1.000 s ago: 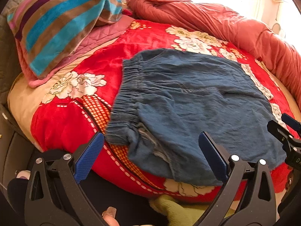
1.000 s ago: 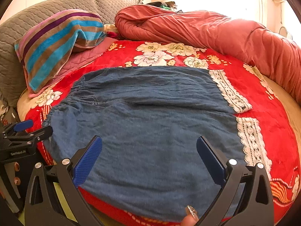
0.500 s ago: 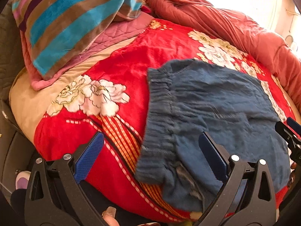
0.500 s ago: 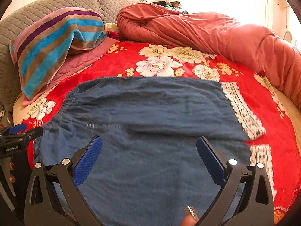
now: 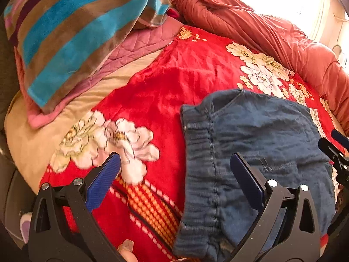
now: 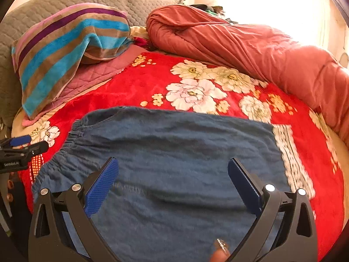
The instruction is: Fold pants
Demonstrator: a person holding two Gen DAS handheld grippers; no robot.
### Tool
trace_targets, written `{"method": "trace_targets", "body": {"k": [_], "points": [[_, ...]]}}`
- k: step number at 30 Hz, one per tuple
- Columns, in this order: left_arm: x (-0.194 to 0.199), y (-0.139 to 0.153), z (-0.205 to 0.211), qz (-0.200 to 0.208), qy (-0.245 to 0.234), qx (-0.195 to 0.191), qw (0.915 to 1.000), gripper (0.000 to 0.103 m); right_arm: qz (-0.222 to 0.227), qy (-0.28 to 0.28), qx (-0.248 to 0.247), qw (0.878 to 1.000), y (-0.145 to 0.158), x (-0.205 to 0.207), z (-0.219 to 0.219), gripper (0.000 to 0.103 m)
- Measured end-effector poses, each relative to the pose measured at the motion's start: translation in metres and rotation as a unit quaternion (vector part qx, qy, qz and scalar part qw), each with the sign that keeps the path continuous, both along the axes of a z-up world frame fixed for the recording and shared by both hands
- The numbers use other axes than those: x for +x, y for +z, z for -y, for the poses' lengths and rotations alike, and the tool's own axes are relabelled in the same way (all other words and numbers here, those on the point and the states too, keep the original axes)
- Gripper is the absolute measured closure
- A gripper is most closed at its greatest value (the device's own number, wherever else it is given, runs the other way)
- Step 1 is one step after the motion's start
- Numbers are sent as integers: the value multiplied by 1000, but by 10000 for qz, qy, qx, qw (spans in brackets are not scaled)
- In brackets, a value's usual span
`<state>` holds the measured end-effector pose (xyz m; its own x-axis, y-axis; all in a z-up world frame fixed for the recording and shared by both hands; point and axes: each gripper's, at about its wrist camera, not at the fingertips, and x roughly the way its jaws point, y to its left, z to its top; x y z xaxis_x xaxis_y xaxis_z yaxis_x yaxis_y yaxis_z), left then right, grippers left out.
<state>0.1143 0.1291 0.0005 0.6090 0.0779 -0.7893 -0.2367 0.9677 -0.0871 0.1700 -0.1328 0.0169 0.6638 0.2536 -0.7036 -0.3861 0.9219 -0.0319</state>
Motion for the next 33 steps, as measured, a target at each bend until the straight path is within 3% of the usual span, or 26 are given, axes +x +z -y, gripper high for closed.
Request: {"method": "trace_targets", "body": {"k": [11,18,25,26,27,28,30,33], "points": [[57,-9,-11,-249,-243,90,9994,8,-176,517,-546,9970,-19,67,-31,4],[89,-24,-7,-221,-706,-151,9971,8,-462,841,-915,9912,-37,108,-48,4],[116,-38,1,-414,-875,195,9951,10,-541,1169,-1139,9851,-47,129,-62,4],[118,-41,5,-459,-950,313,9939,13,-552,1223,-1153,9842,-49,132,-64,4],[119,-42,6,-466,-1004,381,9931,26,-584,1285,-1182,9829,-51,134,-67,4],[120,-44,8,-478,-1088,435,9920,47,-611,1331,-1206,9818,-53,137,-68,4],[121,-47,11,-469,-1282,370,9899,65,-659,1397,-1278,9797,-57,142,-73,4],[113,-43,12,-266,-1379,515,9888,73,-715,1474,-1444,9759,-61,149,-80,4]]}}
